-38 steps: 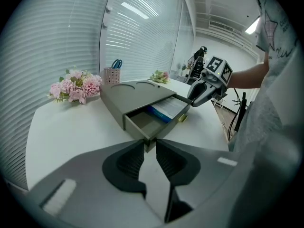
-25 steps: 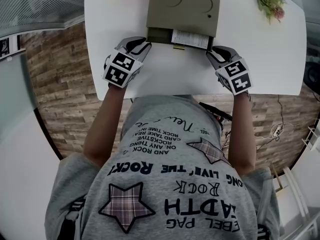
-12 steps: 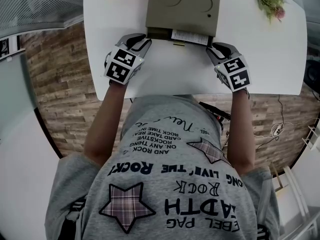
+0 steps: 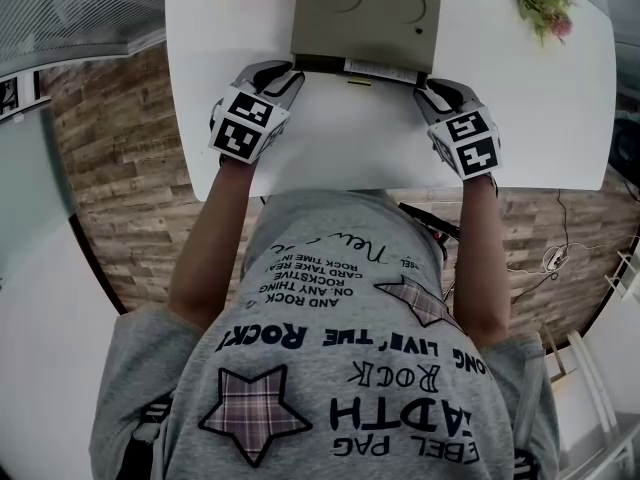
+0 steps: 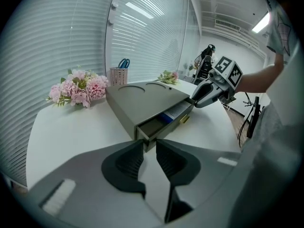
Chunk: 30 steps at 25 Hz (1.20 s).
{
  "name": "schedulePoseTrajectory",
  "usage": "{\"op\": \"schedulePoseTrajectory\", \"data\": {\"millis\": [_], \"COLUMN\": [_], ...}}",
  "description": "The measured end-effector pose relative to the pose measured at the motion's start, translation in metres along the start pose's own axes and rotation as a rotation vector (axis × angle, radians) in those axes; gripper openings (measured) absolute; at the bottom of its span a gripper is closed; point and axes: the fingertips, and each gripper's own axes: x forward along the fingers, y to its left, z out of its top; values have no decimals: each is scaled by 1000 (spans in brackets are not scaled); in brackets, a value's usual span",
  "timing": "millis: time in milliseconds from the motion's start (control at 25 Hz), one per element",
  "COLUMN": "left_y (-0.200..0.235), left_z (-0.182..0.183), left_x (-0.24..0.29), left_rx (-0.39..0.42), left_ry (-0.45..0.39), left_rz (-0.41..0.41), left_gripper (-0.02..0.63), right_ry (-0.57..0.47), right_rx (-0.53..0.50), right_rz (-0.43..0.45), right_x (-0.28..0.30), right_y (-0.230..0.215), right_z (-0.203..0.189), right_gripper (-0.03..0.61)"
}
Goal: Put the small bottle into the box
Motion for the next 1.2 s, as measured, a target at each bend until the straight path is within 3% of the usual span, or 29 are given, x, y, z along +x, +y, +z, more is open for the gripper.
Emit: {"op": "schedulePoseTrajectory", "data": {"millis": [240, 560, 1200], "left_y": [4, 13, 22], "left_z": [3, 3, 17], "left_x": [2, 3, 12], "left_rx": [-10, -3, -25], "left_ry": [-3, -9, -32], "left_rz": [12, 52, 60], "left_gripper": [92, 155, 143], "right_ry": [4, 33, -10], "right_rx": [14, 3, 54], "right_rz": [-15, -25, -76], "right_x": [2, 6, 9], "right_y": [-6, -10, -23], "right_z": [2, 3, 17], "right_gripper": [118, 154, 155]}}
